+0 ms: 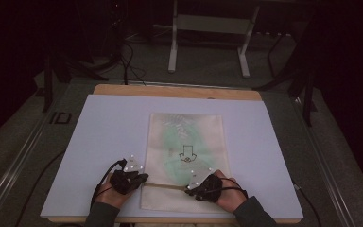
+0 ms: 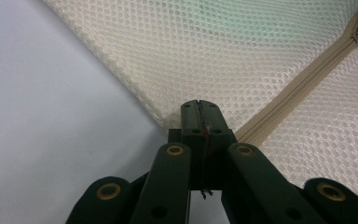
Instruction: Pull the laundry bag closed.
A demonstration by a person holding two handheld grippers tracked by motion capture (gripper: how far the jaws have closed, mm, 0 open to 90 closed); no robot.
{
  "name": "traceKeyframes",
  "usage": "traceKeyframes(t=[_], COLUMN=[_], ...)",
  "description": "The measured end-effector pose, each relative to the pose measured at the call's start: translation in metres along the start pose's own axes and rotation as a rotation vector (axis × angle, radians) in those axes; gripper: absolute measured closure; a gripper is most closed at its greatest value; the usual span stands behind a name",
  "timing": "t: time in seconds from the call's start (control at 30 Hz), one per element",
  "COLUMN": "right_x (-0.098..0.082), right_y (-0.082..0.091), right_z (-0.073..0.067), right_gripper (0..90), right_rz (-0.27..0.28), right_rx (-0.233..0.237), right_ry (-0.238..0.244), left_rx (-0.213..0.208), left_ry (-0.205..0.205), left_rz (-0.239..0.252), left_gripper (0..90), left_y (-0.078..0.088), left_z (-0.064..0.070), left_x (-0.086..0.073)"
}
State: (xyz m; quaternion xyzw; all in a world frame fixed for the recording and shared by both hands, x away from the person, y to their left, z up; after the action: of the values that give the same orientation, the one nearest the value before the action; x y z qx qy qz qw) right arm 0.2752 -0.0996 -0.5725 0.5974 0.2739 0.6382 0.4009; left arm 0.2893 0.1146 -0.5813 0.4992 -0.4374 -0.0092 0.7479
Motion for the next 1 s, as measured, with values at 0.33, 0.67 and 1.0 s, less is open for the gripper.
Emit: traceKeyframes(t=[0.33,0.67,1.0], right_x=[-0.007,-0.013,-0.019], right_y=[0.005,0.009,0.013], right_z=[0.001,0.002,0.004], right_gripper=[82.7,82.7,82.7], right_rz=[-0.001,-0.001,-0.003], right_rx=[-0.003,-0.004,-0.012], right_ry=[-0.012,-0.024,-0.028], left_rx=[0.0,0.001,0.003], left_ry=[0.004,0.001,0.001], left_rz=[0.0,-0.001,-0.001], left_gripper=[89.7,89.7,89.7], left_y=[0.0,0.0,0.0], left_z=[0.0,0.0,0.0], left_x=[0.0,0.0,0.0])
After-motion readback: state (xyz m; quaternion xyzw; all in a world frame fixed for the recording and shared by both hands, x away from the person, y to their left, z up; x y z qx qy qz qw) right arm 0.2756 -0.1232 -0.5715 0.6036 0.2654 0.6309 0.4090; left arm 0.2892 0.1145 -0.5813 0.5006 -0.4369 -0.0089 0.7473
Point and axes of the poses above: each handheld gripper's, and its own axes: y roughly backward along the jaws, x roughly out of its top, z roughly to its right, the point moved 7 cm from there along -y, roughly forward along the jaws, and after that the axes turned 4 degrees about y, right-handed, at the moved point
